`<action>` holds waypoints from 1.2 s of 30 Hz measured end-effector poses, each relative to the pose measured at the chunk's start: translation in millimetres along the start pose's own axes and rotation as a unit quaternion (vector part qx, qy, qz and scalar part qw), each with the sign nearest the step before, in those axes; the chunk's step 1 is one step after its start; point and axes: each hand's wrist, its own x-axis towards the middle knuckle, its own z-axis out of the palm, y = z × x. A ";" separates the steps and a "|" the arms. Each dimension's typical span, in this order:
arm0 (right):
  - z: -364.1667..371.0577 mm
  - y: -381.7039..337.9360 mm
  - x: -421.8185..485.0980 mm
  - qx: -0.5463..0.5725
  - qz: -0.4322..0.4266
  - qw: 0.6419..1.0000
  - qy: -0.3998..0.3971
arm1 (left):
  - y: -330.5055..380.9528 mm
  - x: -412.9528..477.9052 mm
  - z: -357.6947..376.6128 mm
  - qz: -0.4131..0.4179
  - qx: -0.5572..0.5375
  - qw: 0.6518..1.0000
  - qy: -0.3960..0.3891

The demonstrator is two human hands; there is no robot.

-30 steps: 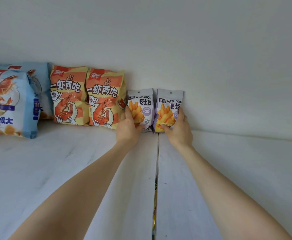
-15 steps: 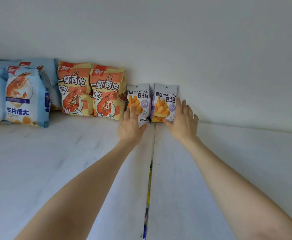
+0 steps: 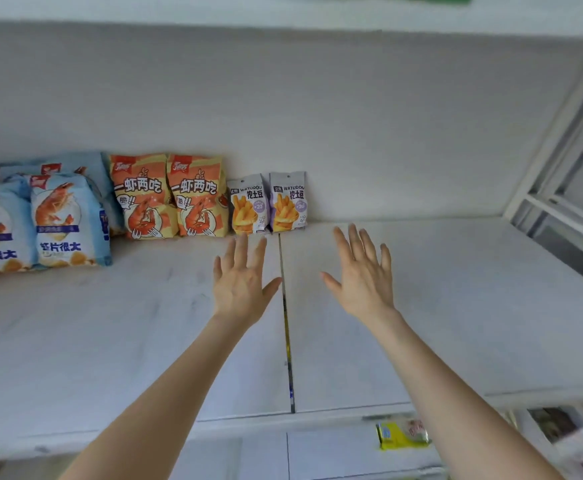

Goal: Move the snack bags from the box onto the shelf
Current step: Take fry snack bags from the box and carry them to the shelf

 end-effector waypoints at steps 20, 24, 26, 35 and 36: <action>-113.5 -19.5 -387.7 -0.046 0.169 0.985 0.002 | 73.4 -294.4 -40.2 0.293 -0.024 0.955 0.027; -128.4 -44.4 -462.0 -0.068 0.239 0.969 -0.002 | 80.0 -346.2 -32.7 0.372 -0.051 0.927 -0.014; -135.3 -57.7 -499.9 -0.079 0.287 0.955 -0.003 | 81.1 -373.8 -26.7 0.413 -0.062 0.908 -0.026; -170.6 -113.8 -668.2 -0.128 0.477 0.867 -0.064 | 103.9 -494.2 -36.4 0.560 -0.097 0.816 -0.102; -174.0 -118.3 -686.2 -0.129 0.497 0.855 -0.069 | 110.3 -508.9 -36.3 0.578 -0.102 0.803 -0.108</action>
